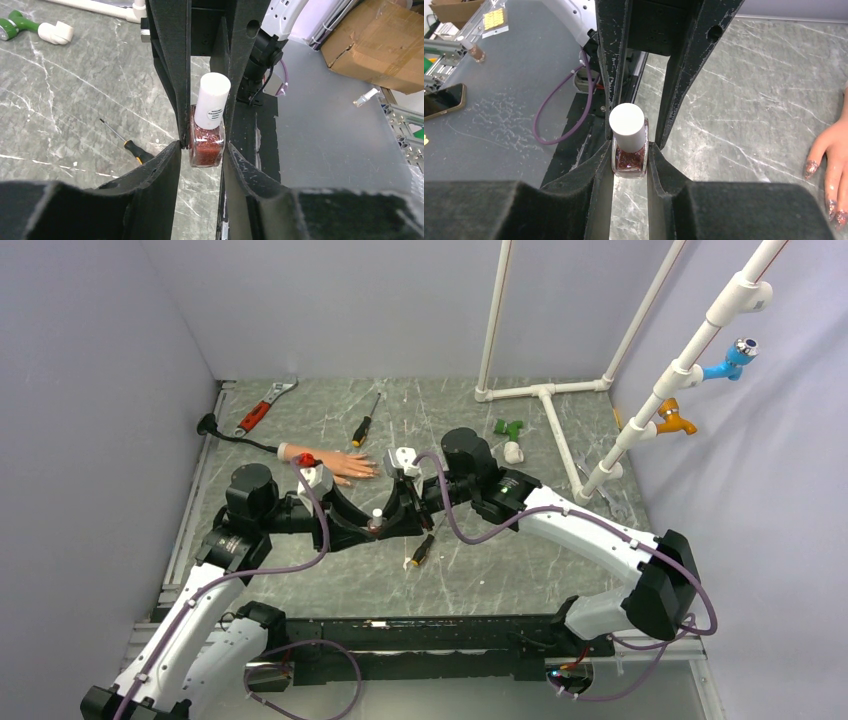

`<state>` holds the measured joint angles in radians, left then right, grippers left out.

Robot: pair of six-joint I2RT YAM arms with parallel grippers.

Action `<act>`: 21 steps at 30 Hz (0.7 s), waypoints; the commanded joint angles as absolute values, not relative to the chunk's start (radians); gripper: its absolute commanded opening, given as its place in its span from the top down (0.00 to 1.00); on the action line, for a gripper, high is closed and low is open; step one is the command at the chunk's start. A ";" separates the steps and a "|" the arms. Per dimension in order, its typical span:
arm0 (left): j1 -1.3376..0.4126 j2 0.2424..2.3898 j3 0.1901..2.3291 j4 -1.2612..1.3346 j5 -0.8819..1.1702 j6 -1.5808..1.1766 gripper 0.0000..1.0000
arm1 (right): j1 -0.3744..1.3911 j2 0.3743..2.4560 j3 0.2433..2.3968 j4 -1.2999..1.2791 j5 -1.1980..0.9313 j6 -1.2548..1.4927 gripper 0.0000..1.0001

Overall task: Paint the nails
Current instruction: Pick up the nail polish bottle from the center of the board.

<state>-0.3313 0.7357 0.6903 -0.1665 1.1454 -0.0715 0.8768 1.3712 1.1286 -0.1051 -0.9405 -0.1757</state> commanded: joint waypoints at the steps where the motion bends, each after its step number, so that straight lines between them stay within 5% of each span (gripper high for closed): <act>1: -0.337 0.730 0.711 -0.147 1.143 -0.064 0.64 | 0.893 1.375 1.179 -0.064 -0.940 -0.195 1.00; 6: -0.338 0.733 0.717 -0.154 1.143 -0.065 1.00 | 0.902 1.384 1.185 -0.063 -0.933 -0.186 1.00; 13: -0.339 0.718 0.713 -0.150 1.128 -0.071 1.00 | 0.904 1.377 1.171 -0.076 -0.903 -0.188 0.72; 17: -0.338 0.719 0.716 -0.154 1.120 -0.068 1.00 | 0.903 1.373 1.162 -0.061 -0.898 -0.182 0.75; 20: -0.339 0.716 0.716 -0.152 1.107 -0.072 0.99 | 0.904 1.378 1.165 -0.059 -0.907 -0.181 0.88; 21: -0.339 0.712 0.715 -0.150 1.096 -0.075 0.91 | 0.904 1.382 1.165 -0.062 -0.908 -0.181 0.92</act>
